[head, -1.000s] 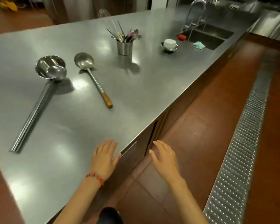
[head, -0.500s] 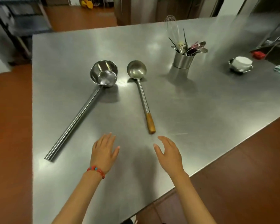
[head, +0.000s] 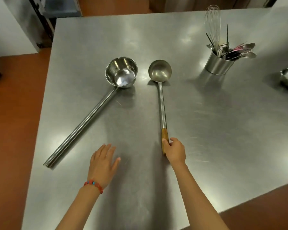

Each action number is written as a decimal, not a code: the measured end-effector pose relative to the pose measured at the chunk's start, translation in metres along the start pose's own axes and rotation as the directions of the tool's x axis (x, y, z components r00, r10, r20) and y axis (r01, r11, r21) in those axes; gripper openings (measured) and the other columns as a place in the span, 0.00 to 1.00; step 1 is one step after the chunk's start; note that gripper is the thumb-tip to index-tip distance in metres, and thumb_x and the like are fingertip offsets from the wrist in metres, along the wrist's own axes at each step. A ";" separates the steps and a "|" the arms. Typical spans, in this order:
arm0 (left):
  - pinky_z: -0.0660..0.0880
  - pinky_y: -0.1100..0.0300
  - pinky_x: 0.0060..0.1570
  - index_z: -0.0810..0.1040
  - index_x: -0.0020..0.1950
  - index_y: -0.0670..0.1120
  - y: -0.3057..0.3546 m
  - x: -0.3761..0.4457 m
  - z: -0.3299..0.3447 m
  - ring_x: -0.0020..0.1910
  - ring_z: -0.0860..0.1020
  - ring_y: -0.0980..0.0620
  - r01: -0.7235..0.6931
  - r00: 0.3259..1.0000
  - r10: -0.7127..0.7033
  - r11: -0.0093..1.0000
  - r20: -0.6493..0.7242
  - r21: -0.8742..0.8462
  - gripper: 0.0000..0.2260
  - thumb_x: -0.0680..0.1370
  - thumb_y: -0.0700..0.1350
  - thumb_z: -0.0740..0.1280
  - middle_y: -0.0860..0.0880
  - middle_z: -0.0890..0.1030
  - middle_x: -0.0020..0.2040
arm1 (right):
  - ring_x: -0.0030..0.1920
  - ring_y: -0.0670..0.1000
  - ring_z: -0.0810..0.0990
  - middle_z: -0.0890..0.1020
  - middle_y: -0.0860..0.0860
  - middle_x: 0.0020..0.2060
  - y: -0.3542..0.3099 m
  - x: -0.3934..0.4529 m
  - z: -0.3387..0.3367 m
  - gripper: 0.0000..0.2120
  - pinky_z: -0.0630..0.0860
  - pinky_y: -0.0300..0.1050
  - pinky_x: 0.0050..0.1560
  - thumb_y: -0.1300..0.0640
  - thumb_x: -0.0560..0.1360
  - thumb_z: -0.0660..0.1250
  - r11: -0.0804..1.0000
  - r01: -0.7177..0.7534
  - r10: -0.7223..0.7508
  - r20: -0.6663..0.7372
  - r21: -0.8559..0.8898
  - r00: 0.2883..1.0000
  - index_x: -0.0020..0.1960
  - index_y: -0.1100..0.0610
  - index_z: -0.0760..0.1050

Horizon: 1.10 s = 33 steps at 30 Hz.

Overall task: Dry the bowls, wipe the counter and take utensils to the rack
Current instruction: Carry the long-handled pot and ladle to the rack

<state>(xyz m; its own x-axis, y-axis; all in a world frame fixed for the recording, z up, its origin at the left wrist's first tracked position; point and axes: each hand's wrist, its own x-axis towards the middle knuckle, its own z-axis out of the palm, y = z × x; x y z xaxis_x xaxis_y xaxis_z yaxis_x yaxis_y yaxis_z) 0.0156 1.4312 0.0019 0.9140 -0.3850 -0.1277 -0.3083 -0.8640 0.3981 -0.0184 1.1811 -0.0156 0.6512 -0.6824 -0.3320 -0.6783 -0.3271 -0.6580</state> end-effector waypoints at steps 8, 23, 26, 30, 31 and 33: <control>0.58 0.48 0.70 0.67 0.69 0.45 -0.006 0.003 0.002 0.72 0.60 0.44 0.090 0.996 -0.090 0.996 -0.003 -0.018 0.39 0.72 0.69 0.40 0.44 0.66 0.72 | 0.28 0.49 0.72 0.73 0.49 0.25 -0.010 0.023 0.004 0.15 0.66 0.40 0.28 0.52 0.69 0.70 0.999 -0.049 0.047 0.111 0.017 0.993 0.28 0.55 0.71; 0.67 0.47 0.65 0.73 0.63 0.37 -0.089 -0.001 -0.053 0.63 0.71 0.40 0.296 0.891 -0.402 0.867 -0.213 -0.400 0.16 0.77 0.41 0.64 0.38 0.75 0.62 | 0.18 0.49 0.73 0.74 0.59 0.30 -0.036 -0.033 0.017 0.15 0.72 0.38 0.19 0.51 0.79 0.59 0.631 -0.400 0.124 0.422 0.665 0.898 0.42 0.63 0.73; 0.66 0.50 0.65 0.73 0.63 0.36 -0.121 0.002 -0.061 0.64 0.71 0.40 0.338 0.855 -0.460 0.845 -0.240 -0.415 0.16 0.77 0.40 0.64 0.37 0.75 0.63 | 0.16 0.48 0.73 0.74 0.60 0.30 -0.034 -0.040 0.024 0.16 0.71 0.36 0.18 0.51 0.79 0.59 0.664 -0.352 0.119 0.372 0.660 0.921 0.42 0.63 0.73; 0.68 0.52 0.61 0.74 0.62 0.37 -0.152 0.012 -0.058 0.60 0.74 0.40 0.406 0.836 -0.516 0.810 -0.185 -0.423 0.16 0.76 0.42 0.65 0.37 0.76 0.61 | 0.19 0.50 0.74 0.75 0.59 0.29 -0.030 -0.049 0.031 0.15 0.73 0.39 0.19 0.50 0.78 0.60 0.702 -0.318 0.103 0.351 0.637 0.931 0.43 0.62 0.75; 0.69 0.53 0.59 0.75 0.61 0.38 -0.156 0.015 -0.056 0.58 0.75 0.41 0.425 0.837 -0.526 0.798 -0.151 -0.427 0.16 0.76 0.43 0.66 0.38 0.77 0.59 | 0.19 0.50 0.74 0.76 0.59 0.29 -0.029 -0.051 0.033 0.15 0.73 0.39 0.19 0.49 0.78 0.60 0.708 -0.312 0.100 0.348 0.633 0.932 0.43 0.61 0.75; 0.71 0.54 0.55 0.77 0.60 0.40 -0.162 0.022 -0.051 0.52 0.78 0.42 0.448 0.841 -0.532 0.786 -0.099 -0.426 0.16 0.75 0.46 0.68 0.39 0.79 0.55 | 0.19 0.50 0.75 0.77 0.58 0.27 -0.026 -0.054 0.035 0.15 0.74 0.39 0.20 0.49 0.78 0.61 0.713 -0.306 0.100 0.340 0.631 0.935 0.44 0.60 0.76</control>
<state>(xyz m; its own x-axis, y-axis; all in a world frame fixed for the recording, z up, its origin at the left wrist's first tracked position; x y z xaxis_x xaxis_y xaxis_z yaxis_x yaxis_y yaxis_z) 0.0989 1.5798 -0.0192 0.9587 0.1686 -0.2290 0.2790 -0.7132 0.6430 -0.0244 1.2492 -0.0045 0.6565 -0.4490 -0.6061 -0.4680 0.3878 -0.7941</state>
